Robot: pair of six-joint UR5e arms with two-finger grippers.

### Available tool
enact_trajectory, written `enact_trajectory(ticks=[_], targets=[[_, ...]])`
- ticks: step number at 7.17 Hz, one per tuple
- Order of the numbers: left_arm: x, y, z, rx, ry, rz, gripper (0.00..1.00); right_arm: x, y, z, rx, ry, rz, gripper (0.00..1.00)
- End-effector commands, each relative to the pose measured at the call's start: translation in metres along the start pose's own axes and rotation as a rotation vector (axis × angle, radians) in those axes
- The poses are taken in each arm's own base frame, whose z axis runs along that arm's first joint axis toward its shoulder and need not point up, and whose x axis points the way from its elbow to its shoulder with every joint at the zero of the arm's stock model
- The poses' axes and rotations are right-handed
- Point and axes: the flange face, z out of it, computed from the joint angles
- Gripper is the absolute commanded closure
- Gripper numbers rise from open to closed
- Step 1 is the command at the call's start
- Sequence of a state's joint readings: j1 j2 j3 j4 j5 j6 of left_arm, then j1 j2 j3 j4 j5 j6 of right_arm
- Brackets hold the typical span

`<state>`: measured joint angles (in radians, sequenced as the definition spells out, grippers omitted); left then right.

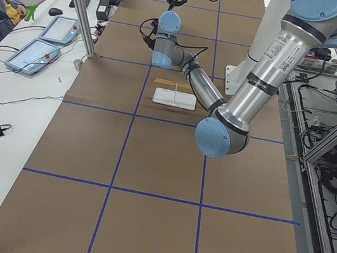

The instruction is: Hang towel on rack

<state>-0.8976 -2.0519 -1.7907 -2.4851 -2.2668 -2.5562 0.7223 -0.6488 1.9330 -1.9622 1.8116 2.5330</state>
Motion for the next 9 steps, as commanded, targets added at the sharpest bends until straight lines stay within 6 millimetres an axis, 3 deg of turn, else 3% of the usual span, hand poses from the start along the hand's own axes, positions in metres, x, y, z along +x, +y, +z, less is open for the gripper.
enact_trajectory(ticks=[1, 4, 9], targets=[[-0.003, 0.012, 0.015, -0.011, 0.006, -0.074, 0.02, -0.008, 0.03, 0.002, -0.025, -0.029, 0.062, 1.0], [-0.007, 0.024, 0.031, -0.01, 0.038, -0.135, 0.02, -0.019, 0.065, 0.011, -0.014, -0.064, 0.144, 1.0], [-0.006, 0.025, 0.032, -0.01, 0.04, -0.14, 0.02, -0.014, 0.078, 0.008, -0.043, -0.086, 0.227, 1.0]])
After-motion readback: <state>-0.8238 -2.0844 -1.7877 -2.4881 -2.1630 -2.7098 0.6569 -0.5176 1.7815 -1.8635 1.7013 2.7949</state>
